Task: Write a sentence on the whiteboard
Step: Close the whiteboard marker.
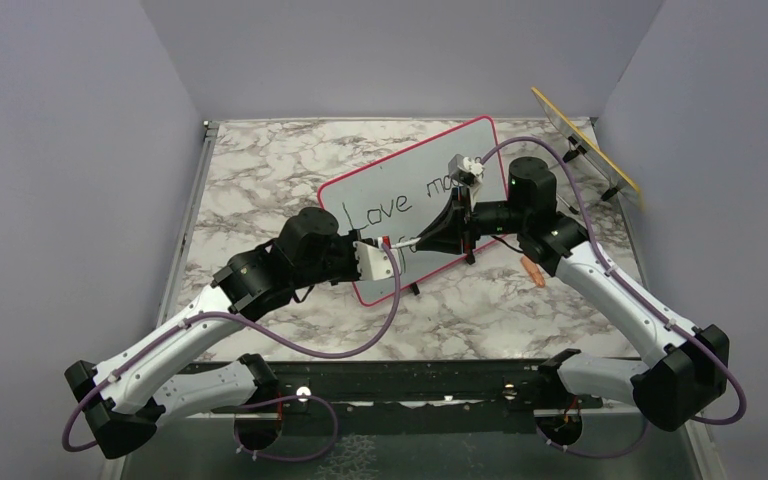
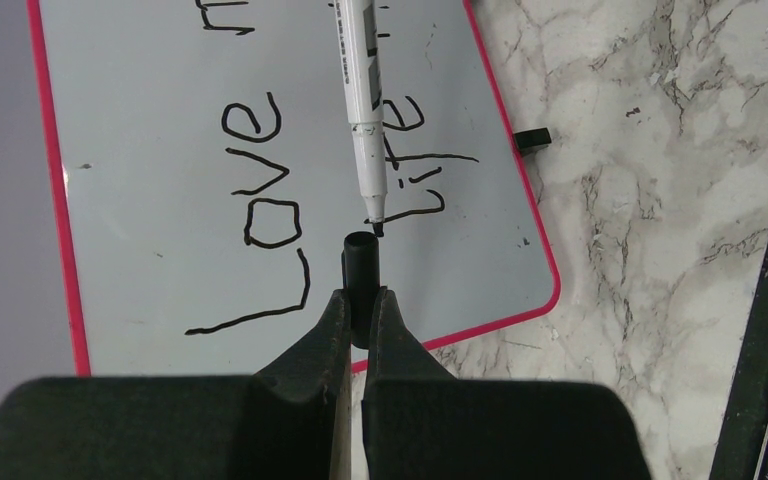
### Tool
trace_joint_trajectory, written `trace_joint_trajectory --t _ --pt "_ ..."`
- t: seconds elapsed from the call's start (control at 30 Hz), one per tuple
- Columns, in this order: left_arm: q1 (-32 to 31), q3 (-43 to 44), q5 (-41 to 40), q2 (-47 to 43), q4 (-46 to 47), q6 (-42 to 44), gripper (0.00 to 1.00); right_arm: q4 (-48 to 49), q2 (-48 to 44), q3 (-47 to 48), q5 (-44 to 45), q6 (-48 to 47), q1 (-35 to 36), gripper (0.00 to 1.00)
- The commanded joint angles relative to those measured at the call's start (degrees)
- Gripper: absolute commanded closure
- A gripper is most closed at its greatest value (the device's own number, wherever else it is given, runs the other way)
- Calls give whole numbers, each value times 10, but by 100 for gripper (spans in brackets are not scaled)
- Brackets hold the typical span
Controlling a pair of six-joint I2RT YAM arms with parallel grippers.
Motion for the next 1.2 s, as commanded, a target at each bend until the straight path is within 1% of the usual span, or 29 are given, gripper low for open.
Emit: trace_joint_trajectory --t 0.0,0.37,0.67,1.17 --pt "-6 19 14 0 -3 9 100 3 0 12 -1 -2 4 99" --pt "-8 20 23 0 -6 16 100 9 6 6 8 -1 4 99" --pt "-8 16 18 -8 -8 18 100 0 -1 5 36 -11 4 99" --pt "-13 42 51 29 -8 9 100 -12 8 8 14 -14 4 99"
